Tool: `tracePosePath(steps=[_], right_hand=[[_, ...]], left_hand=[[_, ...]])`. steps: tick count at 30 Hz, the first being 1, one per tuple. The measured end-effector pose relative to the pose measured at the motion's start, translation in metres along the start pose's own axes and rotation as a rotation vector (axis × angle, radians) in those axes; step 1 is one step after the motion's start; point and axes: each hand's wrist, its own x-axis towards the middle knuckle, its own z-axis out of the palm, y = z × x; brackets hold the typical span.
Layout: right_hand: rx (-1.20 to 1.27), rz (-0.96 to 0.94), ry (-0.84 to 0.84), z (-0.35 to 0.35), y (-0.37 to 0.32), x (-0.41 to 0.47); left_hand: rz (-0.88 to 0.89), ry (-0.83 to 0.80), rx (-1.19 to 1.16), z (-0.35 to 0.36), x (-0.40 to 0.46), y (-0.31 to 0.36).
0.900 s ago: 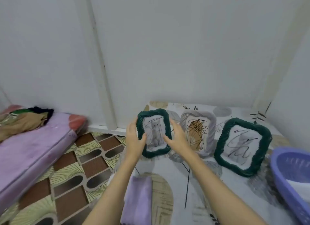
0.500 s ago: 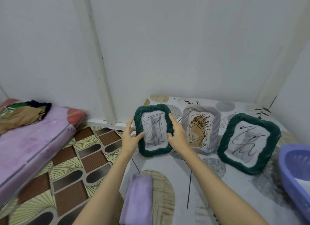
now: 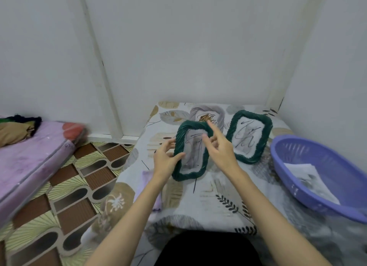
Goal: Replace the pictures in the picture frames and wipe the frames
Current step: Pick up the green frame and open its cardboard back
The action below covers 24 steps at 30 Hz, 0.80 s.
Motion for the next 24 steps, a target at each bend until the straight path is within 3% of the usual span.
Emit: tracePosePath(steps=[5, 11, 14, 20, 24], right_hand=[[-0.022, 0.085, 0.014, -0.022, -0.012, -0.017], [-0.073, 0.191, 0.155, -0.05, -0.002, -0.036], [-0.015, 0.221, 0.162, -0.067, 0.011, -0.038], [0.151, 0.303, 0.013, -0.093, 0.043, -0.029], [0.201, 0.38, -0.132, -0.099, 0.067, -0.019]], left_hand=[[0.182, -0.054, 0.18, 0.039, -0.033, 0.018], [0.288, -0.299, 0.24, 0.069, -0.059, 0.02], [0.325, -0.178, 0.23, 0.075, -0.057, 0.019], [0.175, 0.046, 0.165, 0.082, -0.028, 0.021], [-0.023, -0.152, 0.06, 0.081, -0.014, 0.016]])
